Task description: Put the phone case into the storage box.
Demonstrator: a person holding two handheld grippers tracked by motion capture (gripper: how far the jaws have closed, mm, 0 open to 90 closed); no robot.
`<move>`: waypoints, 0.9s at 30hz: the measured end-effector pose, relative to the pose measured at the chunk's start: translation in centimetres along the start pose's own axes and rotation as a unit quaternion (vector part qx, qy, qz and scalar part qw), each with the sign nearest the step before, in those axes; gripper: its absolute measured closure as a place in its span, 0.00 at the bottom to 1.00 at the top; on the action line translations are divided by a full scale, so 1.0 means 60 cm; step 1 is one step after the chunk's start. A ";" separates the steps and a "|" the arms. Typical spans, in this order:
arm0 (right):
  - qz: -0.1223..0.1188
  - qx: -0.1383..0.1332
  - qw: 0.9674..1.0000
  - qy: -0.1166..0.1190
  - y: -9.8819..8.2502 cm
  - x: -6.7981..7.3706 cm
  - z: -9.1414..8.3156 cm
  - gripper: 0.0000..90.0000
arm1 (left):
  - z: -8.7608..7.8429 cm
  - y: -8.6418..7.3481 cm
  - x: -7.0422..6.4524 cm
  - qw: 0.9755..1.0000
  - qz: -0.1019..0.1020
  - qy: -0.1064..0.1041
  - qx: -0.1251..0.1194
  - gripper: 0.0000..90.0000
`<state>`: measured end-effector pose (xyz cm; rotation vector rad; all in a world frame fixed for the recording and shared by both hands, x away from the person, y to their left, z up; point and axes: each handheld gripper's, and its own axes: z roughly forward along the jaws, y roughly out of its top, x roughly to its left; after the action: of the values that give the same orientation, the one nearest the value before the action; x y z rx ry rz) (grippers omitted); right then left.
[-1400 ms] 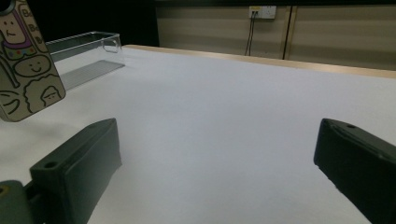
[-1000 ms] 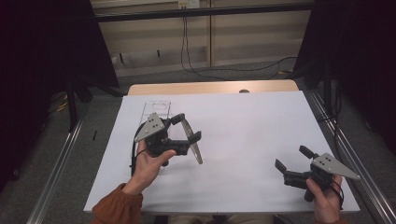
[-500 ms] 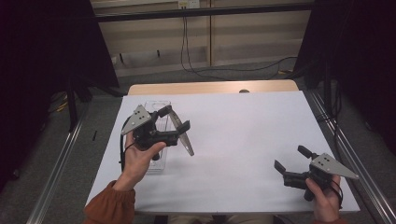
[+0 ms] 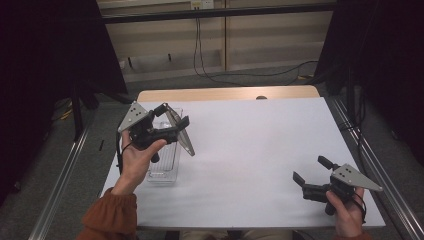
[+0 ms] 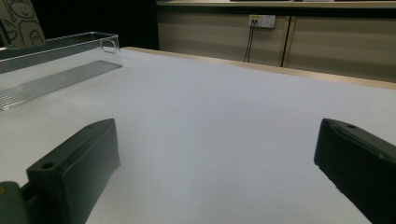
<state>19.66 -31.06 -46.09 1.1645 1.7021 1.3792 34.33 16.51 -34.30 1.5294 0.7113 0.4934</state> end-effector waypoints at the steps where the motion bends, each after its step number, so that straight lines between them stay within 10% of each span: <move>1: 0.001 0.001 1.000 0.000 0.000 0.000 0.000 0.00 | -0.002 0.002 0.004 1.000 0.006 0.005 -0.001 0.14; 27: -0.002 0.001 1.000 0.000 -0.001 0.001 0.001 0.00 | 0.026 0.002 0.102 0.995 0.002 0.103 0.009 0.14</move>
<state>19.70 -31.00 -46.14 1.1613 1.7046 1.3752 39.78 19.66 -34.98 1.5112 0.8740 0.6567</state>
